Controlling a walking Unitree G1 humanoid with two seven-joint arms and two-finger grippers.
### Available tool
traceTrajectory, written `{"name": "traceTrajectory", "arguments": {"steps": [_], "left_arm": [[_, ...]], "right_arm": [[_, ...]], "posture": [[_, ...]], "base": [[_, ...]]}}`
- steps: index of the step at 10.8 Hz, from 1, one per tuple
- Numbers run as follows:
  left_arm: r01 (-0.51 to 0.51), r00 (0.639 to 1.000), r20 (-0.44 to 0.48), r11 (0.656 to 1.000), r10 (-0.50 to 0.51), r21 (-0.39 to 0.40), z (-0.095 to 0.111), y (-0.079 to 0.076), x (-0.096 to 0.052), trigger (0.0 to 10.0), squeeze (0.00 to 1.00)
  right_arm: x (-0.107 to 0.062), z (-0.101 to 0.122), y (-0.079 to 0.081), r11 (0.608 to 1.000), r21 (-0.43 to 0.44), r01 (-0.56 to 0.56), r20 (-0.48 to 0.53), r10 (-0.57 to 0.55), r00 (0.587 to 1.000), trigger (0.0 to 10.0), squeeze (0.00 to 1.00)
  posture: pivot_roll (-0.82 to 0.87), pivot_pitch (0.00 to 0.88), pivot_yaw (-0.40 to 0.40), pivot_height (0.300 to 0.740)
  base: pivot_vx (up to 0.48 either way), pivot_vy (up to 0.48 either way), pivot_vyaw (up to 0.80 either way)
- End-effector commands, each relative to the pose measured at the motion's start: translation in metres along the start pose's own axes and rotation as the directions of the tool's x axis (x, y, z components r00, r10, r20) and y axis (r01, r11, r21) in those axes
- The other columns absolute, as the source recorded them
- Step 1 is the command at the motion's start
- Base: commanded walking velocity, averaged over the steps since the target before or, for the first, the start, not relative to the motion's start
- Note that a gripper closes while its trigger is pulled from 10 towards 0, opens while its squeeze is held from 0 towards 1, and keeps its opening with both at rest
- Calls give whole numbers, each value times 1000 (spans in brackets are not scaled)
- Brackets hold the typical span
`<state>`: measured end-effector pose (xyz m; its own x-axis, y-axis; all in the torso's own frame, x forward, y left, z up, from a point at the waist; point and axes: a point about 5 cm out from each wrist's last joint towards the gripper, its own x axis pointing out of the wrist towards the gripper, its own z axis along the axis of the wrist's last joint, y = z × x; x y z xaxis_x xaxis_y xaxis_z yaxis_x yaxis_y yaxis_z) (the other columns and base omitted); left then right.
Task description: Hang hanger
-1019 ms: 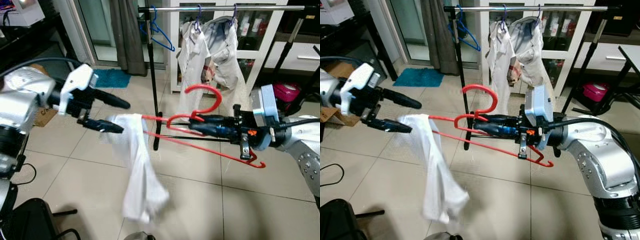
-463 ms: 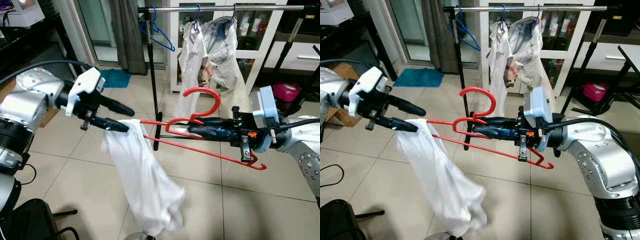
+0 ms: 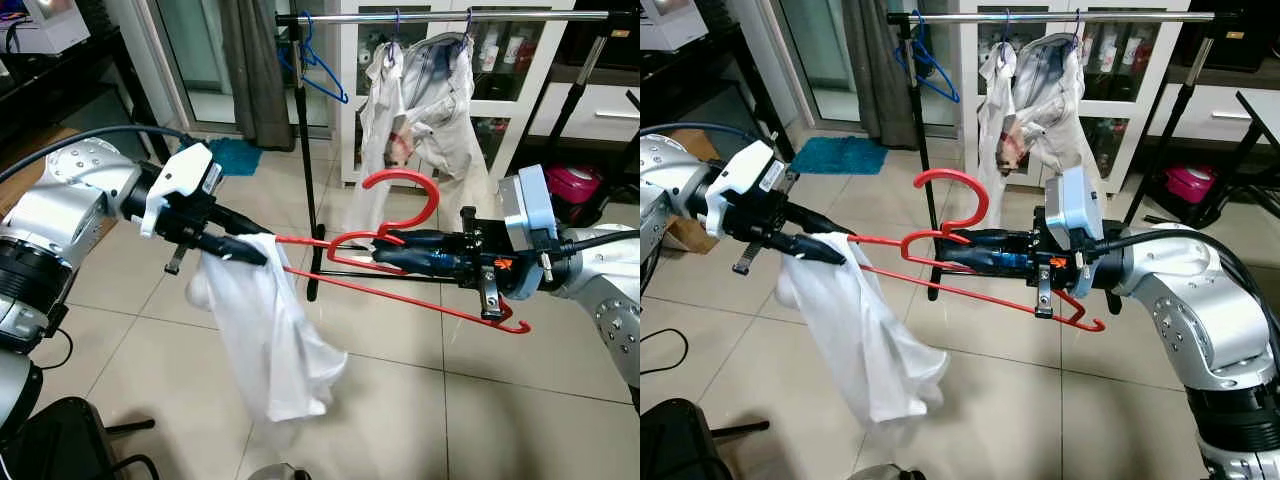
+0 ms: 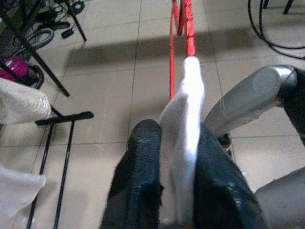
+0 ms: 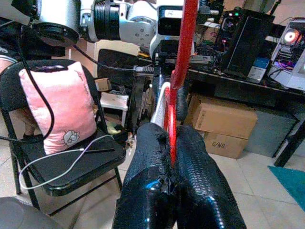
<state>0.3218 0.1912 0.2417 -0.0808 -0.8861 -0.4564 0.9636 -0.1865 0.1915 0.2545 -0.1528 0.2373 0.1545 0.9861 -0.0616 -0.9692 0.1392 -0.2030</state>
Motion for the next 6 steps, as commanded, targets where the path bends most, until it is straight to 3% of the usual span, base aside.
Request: {"name": "traceTrajectory", "arguments": {"steps": [1,6], "left_arm": [[4,1000,11,1000,-4,8,6,0,-3,0,0],[10,1000,21,999,-9,-30,4,-4,-5,0,0]], "right_arm": [[2,7,-1,1000,-24,-20,15,20,1000,10000,0],[-1,5,-3,1000,-15,-11,-2,11,1000,10000,0]], "posture": [[-144,0,123,740],[-148,0,125,740]], "base": [[0,0,0],[0,0,0]]}}
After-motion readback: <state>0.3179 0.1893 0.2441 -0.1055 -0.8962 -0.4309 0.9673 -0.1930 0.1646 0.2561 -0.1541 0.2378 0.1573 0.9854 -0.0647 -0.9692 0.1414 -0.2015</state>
